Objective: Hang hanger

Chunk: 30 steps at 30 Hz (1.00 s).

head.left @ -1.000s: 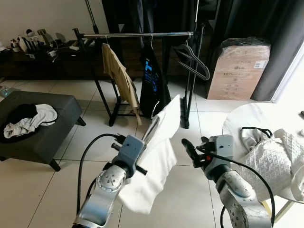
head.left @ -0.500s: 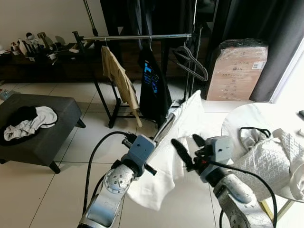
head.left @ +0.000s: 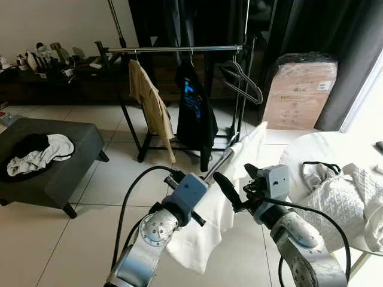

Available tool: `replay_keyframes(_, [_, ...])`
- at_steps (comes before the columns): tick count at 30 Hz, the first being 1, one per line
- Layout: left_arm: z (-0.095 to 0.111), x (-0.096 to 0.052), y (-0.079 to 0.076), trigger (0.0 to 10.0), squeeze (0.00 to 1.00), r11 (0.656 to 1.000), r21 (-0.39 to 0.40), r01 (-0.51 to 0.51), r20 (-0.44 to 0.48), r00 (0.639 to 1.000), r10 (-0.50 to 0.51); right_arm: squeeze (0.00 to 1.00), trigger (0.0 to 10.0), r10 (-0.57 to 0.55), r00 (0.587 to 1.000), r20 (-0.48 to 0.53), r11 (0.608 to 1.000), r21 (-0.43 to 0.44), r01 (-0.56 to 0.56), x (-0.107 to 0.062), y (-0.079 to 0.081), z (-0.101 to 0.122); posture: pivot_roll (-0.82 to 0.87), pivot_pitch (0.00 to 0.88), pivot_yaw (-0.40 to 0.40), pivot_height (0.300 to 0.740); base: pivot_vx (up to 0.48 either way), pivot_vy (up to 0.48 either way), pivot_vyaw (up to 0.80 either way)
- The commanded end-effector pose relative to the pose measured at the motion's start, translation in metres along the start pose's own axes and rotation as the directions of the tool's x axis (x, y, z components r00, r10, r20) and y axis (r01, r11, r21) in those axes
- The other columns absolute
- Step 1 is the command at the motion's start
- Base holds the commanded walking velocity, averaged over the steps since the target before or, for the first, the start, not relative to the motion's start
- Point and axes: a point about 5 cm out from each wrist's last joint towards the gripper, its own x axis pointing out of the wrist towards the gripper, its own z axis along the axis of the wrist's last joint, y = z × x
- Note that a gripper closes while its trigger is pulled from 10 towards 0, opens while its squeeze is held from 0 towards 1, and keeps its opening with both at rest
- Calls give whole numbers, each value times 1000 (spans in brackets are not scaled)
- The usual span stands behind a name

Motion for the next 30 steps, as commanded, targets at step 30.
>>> replay_keyframes(30, [22,0,-4,10000,0,1000,16,24,70,997,-25,0,10000,-205,978,42,978,-14,206,17,-22,7,-174,71,35,740,0,0,0])
